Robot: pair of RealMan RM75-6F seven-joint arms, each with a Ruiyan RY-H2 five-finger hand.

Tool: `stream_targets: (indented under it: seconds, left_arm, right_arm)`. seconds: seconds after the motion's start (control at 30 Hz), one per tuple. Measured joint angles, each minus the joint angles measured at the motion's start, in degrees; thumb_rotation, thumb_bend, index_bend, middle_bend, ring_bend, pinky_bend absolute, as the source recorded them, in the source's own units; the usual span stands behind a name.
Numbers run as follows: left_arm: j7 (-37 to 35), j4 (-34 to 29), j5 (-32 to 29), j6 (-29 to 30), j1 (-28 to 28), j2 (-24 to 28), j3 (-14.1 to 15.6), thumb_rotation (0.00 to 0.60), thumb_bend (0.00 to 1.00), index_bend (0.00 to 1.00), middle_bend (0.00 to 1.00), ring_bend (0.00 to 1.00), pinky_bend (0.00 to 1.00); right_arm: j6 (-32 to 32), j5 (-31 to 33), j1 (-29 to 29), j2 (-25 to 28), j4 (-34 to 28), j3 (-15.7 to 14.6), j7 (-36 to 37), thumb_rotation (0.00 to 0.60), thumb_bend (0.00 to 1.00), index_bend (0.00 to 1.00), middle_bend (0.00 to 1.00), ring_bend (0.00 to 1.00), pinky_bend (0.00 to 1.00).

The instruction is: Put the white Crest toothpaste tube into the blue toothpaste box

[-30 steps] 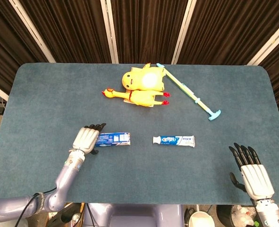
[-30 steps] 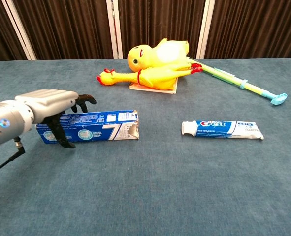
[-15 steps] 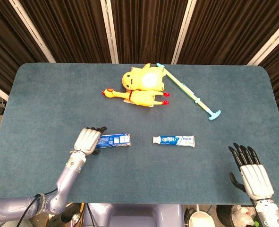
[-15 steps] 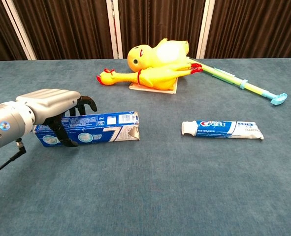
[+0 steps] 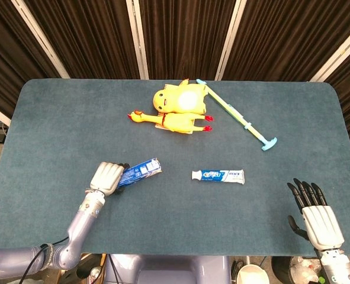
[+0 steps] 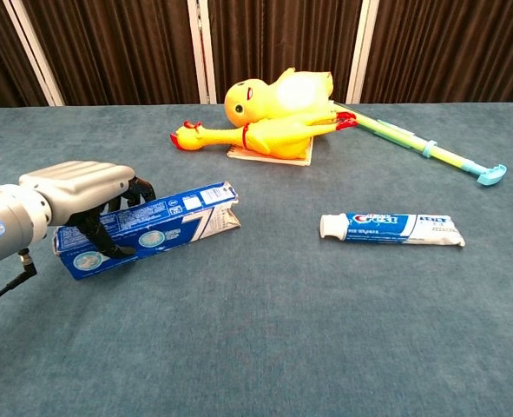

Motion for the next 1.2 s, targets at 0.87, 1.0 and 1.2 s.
stream_targets:
  seconds: [0.87, 1.0, 1.2]
  left_arm:
    - [-30.91, -1.59, 32.62, 9.82, 3.55, 15.52, 1.78, 0.600, 0.40, 0.39, 0.56, 0.53, 0.55]
    - [-35.71, -2.13, 35.36, 12.10, 4.42, 18.42, 1.30, 0.600, 0.40, 0.39, 0.56, 0.53, 0.55]
    - [-39.12, -4.20, 36.03, 13.48, 6.07, 19.72, 0.94, 0.600, 0.40, 0.39, 0.56, 0.53, 0.55]
  right_arm:
    - [-9.18, 8.84, 6.05, -0.65, -4.95, 4.89, -10.88, 0.600, 0.41, 0.06, 0.08, 0.02, 0.00]
    - [-14.20, 15.51, 10.05, -2.06, -7.02, 7.26, -17.16, 0.600, 0.41, 0.06, 0.09, 0.02, 0.00]
    - [-19.60, 23.67, 16.34, -6.67, -7.36, 9.68, -27.15, 0.600, 0.41, 0.07, 0.09, 0.02, 0.00]
